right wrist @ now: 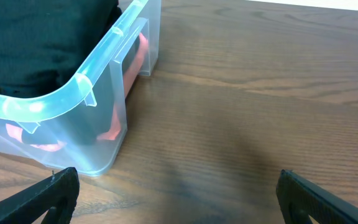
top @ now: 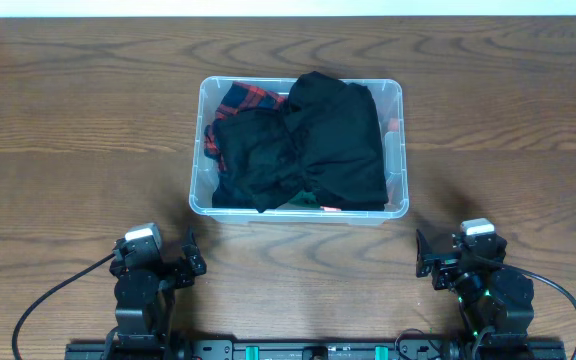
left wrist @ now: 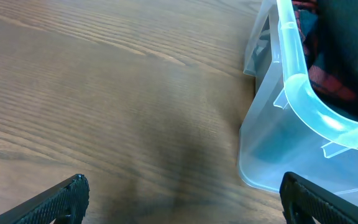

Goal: Pack container

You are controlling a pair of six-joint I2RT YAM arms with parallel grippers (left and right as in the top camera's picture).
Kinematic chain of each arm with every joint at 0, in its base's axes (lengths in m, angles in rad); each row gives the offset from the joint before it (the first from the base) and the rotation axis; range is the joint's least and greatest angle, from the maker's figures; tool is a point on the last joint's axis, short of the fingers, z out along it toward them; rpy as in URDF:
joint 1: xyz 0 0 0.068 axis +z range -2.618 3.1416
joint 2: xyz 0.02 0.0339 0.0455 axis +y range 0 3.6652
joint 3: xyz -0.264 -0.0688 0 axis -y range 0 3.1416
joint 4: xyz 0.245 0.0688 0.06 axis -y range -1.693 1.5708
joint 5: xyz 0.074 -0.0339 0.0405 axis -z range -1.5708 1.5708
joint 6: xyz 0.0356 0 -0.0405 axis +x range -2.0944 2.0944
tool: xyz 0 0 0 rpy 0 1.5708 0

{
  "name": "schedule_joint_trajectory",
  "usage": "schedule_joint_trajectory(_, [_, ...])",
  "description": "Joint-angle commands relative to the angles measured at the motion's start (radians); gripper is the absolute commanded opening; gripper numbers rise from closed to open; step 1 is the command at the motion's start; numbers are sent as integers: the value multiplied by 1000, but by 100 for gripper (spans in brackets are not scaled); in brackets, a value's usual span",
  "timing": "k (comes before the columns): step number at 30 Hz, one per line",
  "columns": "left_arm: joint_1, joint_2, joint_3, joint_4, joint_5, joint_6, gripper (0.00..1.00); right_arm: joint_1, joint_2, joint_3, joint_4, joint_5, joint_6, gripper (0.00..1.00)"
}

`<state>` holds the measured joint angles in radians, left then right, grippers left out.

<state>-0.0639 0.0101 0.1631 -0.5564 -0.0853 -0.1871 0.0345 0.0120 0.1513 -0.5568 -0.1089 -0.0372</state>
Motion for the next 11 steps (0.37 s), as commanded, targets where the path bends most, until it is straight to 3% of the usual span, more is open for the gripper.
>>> schedule_joint_trajectory(1, [-6,-7,-15,5,-1,-10,98,8,-6,-3,0,-8,-1,99])
schedule_joint_trajectory(11, [-6,-7,-15,5,-1,-10,98,8,-6,-3,0,-8,-1,99])
